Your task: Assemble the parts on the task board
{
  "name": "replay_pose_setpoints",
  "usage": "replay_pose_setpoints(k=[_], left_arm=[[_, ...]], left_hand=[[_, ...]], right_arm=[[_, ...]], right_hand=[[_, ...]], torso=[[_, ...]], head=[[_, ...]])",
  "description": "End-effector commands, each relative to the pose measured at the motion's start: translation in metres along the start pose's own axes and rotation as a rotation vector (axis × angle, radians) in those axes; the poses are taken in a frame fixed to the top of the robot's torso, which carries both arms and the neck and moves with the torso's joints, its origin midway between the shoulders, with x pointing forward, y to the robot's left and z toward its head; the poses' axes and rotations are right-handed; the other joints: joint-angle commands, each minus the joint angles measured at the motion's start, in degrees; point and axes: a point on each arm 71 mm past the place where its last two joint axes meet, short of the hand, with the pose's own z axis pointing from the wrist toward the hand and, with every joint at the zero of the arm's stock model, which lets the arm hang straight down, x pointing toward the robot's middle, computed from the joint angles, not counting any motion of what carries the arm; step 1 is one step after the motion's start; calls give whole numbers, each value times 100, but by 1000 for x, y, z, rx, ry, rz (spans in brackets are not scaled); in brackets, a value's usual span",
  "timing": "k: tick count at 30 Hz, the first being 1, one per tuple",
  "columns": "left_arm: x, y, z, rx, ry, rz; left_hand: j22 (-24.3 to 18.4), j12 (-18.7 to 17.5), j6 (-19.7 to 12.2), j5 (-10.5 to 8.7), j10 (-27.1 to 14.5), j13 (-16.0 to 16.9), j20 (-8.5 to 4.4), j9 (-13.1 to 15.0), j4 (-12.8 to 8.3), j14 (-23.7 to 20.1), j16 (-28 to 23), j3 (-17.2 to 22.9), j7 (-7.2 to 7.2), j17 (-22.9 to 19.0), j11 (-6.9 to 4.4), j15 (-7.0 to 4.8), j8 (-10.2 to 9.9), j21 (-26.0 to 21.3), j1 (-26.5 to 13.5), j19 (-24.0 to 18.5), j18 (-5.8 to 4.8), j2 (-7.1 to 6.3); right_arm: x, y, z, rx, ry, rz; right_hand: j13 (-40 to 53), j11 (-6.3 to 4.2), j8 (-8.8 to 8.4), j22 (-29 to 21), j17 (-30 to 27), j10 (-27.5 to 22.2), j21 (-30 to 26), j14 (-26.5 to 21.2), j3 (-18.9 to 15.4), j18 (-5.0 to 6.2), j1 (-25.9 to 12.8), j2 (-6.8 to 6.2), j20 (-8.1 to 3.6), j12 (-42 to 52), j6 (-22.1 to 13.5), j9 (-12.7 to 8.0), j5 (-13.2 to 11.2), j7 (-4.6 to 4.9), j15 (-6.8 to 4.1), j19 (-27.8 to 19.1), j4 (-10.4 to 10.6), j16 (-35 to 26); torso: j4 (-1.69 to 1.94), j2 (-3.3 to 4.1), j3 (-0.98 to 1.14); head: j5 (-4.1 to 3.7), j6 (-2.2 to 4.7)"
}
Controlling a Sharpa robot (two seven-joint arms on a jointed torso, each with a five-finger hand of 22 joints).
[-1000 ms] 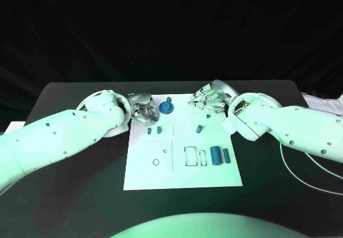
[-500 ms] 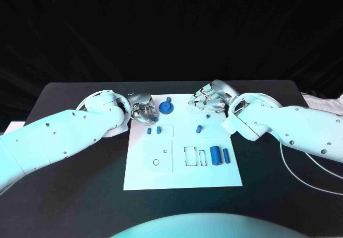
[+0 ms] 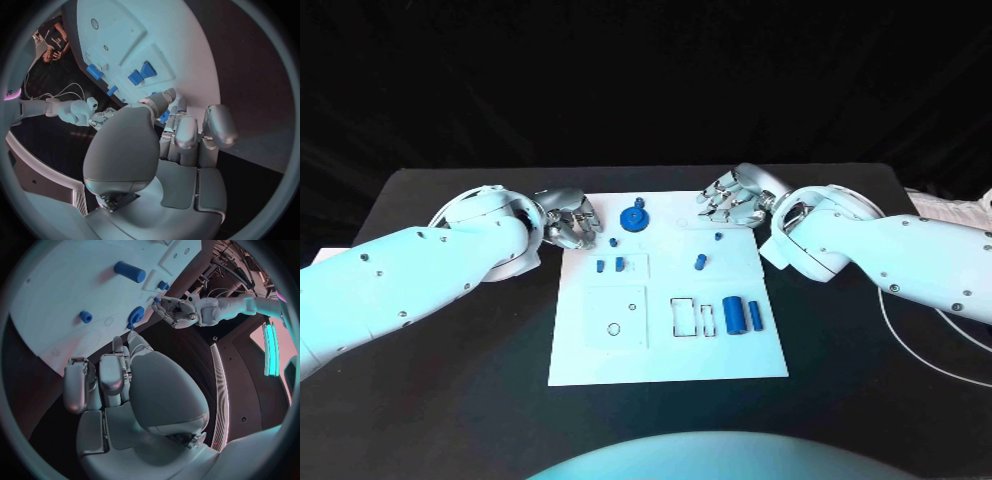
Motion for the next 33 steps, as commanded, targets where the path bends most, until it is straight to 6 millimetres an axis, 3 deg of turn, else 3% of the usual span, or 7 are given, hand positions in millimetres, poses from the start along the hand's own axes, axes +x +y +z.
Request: replay_pose_setpoints(k=[1, 8, 11, 15, 25, 30, 33], left_arm=[[-9, 5, -8, 45, -80, -212], [-19, 22, -30, 143, -232, -808], [-12, 30, -42, 161, -248, -1148], [-7, 41, -55, 174, -298, -1381], [-6, 47, -69, 182, -337, -1484], [-5, 45, -73, 188, -332, -1492], [-5, 45, -74, 189, -330, -1491]], left_hand=[[-7, 23, 162, 4, 10, -12, 6, 12, -60, -117, -131, 169, 32, -214, 35, 31, 63, -340, 115, -146, 118, 14], [-958, 290, 519, -21, 173, 30, 26, 24, -130, -990, -1302, 365, 69, -1980, 25, 53, 218, -2382, 41, -1064, 470, 89], [-1152, 436, 572, -7, 218, 80, 25, 15, -117, -1185, -1522, 253, 56, -2292, 8, 47, 246, -2801, -42, -1292, 531, 153], [-1282, 664, 583, 11, 259, 172, 31, 4, -55, -1241, -1549, -43, 15, -2388, -44, 36, 267, -3035, -232, -1378, 553, 229], [-1377, 769, 587, 22, 214, 215, 28, 1, -52, -1275, -1567, -176, 11, -2456, -50, 33, 279, -3193, -281, -1407, 570, 273], [-1407, 803, 600, 26, 197, 229, 27, 2, -64, -1282, -1568, -207, 10, -2465, -52, 31, 291, -3243, -275, -1413, 575, 289], [-1414, 815, 603, 26, 188, 233, 27, 3, -69, -1285, -1568, -219, 11, -2469, -51, 31, 294, -3251, -274, -1412, 575, 292]], right_arm=[[0, 0, -2, -69, 46, -238], [-4, -3, -7, -89, 41, -523], [-3, -1, -9, -98, 41, -613], [-1, 0, -10, -102, 48, -706], [11, 2, -9, -105, 91, -778], [19, 3, -10, -101, 143, -797], [22, 3, -11, -94, 169, -806]], right_hand=[[-431, -22, -49, 21, 18, 202, -25, 87, 209, 83, 99, -77, 39, -216, 134, -20, -89, -47, 9, 20, -34, -8], [-1009, -52, -62, 44, 32, 350, -15, 97, 488, 80, 15, -250, 17, -436, 339, -33, -361, -153, -22, 41, 29, 6], [-1196, -71, -66, 38, 16, 377, -23, 96, 610, 82, -11, -305, -3, -495, 383, -45, -456, -186, -55, 39, 61, -7], [-1483, -104, -72, 26, -5, 426, -40, 101, 818, 85, -64, -411, -92, -576, 436, -67, -558, -221, -156, 37, 105, -31], [-1715, -127, -68, 7, -47, 441, -63, 103, 1009, 87, -123, -489, -147, -637, 479, -86, -681, -256, -210, 31, 133, -76], [-1772, -139, -65, -3, -58, 441, -74, 103, 1070, 90, -119, -495, -154, -651, 502, -88, -707, -272, -219, 25, 122, -88], [-1798, -150, -61, -10, -64, 453, -81, 104, 1101, 91, -125, -492, -159, -651, 520, -87, -718, -282, -224, 21, 120, -94]], torso=[[1, -18, 9], [9, -38, 2], [-2, -38, -1], [25, -65, -15], [35, -59, -35], [31, -51, -26], [28, -48, -24]], head=[[-8, 25], [-97, 100], [-148, 161], [-242, 158], [-234, 196], [-229, 202], [-294, 201]])
